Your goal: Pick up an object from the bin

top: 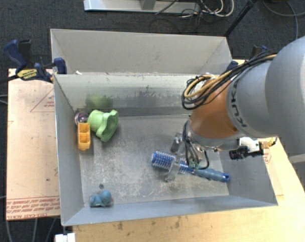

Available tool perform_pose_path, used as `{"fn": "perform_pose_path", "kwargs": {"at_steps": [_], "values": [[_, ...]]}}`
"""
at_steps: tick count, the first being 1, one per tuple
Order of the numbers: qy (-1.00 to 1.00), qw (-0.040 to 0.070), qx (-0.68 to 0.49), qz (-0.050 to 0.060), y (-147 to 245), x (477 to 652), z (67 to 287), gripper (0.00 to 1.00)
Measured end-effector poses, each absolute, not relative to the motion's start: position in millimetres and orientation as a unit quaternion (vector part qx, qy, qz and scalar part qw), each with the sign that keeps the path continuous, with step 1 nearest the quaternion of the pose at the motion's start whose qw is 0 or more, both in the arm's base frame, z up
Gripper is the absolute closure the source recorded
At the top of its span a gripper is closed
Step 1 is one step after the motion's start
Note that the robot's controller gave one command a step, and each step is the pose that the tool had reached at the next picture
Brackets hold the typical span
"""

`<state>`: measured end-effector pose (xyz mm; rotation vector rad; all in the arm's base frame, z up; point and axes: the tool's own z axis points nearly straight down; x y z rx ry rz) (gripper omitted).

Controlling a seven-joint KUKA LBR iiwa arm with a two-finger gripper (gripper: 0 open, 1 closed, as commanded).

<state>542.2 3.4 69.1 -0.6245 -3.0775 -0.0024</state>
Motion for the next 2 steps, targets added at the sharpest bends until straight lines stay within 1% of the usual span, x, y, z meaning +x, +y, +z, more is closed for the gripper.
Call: {"fn": "perform_pose_path", "kwargs": {"at_steps": [1, 2], "values": [[-0.98, 0.0, -0.198, 0.0, 3.5, 542.4, 69.1, 0.0], [-0.98, 0.0, -0.198, 0.0, 3.8, 542.4, 68.7, 1.0]]}}
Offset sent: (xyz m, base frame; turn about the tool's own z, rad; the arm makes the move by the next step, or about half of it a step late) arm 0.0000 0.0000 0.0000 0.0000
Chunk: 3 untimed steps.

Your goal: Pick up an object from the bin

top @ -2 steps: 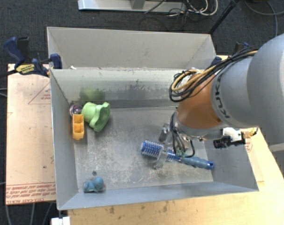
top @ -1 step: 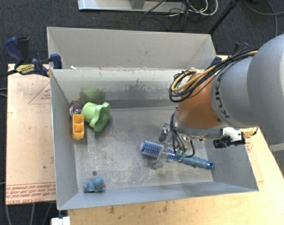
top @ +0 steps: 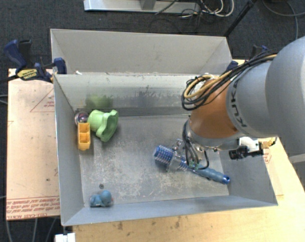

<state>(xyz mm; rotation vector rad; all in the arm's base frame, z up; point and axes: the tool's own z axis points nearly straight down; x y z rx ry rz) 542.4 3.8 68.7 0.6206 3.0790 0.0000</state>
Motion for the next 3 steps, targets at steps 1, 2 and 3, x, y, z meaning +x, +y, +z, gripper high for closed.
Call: {"fn": "perform_pose_path", "kwargs": {"at_steps": [1, 2, 3], "values": [[0.98, 0.0, 0.197, 0.0, 4, 542.3, 74, 1.0], [0.981, 0.003, 0.195, 0.001, 4, 544.2, 149, 1.0], [0.981, 0.001, 0.194, 0.001, 5, 544.6, 157, 1.0]]}}
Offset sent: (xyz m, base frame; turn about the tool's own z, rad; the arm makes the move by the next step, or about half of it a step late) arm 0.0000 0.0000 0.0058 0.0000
